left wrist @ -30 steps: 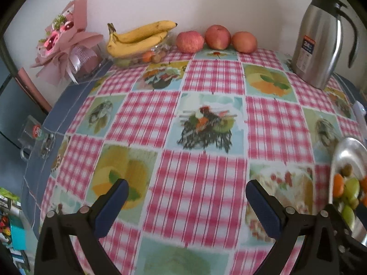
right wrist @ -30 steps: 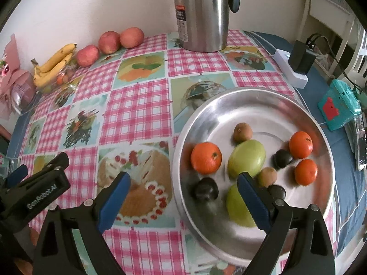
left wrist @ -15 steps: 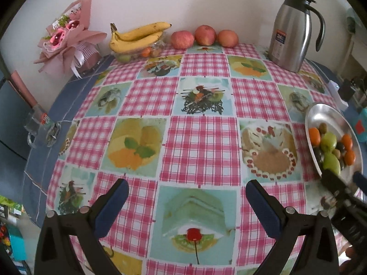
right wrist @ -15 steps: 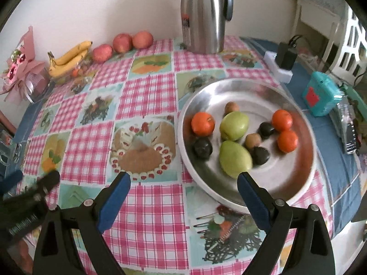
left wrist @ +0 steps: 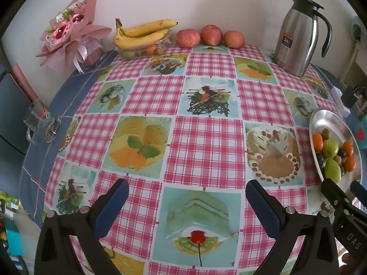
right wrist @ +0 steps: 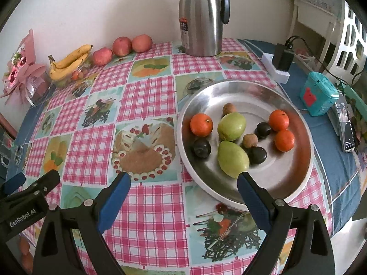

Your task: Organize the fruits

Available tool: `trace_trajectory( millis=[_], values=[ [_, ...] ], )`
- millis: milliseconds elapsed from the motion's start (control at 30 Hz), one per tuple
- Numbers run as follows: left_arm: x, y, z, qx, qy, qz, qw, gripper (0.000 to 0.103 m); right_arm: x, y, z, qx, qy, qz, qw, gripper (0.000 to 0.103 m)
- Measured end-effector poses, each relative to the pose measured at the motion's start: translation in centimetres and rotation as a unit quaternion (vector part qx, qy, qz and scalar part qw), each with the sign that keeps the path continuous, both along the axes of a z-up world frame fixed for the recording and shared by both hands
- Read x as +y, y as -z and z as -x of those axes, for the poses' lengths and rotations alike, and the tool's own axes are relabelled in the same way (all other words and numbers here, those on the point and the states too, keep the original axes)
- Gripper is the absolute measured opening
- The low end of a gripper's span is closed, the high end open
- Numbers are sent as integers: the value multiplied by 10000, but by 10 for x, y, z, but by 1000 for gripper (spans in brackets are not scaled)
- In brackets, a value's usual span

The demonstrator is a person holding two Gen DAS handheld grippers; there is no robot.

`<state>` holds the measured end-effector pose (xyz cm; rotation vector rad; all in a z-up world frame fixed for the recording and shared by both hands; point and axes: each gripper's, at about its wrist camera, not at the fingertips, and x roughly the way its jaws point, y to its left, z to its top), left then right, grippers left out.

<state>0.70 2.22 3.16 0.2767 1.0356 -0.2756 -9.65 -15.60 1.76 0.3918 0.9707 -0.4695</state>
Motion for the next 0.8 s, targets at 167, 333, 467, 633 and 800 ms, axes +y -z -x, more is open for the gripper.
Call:
trace_trajectory(
  millis=[167, 333, 467, 633, 800],
  values=[
    [4, 2, -4, 60, -82, 1, 9999, 103, -1, 3, -1, 15, 25, -66, 10000, 94],
    [5, 3, -5, 95, -115, 19, 9999, 103, -4, 8, -2, 59, 70, -129, 9999, 94],
    [4, 4, -5, 117, -73, 9, 9999, 103, -5, 10, -1, 86, 93, -124, 9998, 94],
    [3, 4, -6, 127, -74, 9, 9999, 103, -6, 11, -1, 113, 100, -129, 9998, 94],
    [3, 4, -7, 128, -83, 29, 9999, 103, -5, 13, -3, 137, 60, -127, 9998, 94]
  ],
)
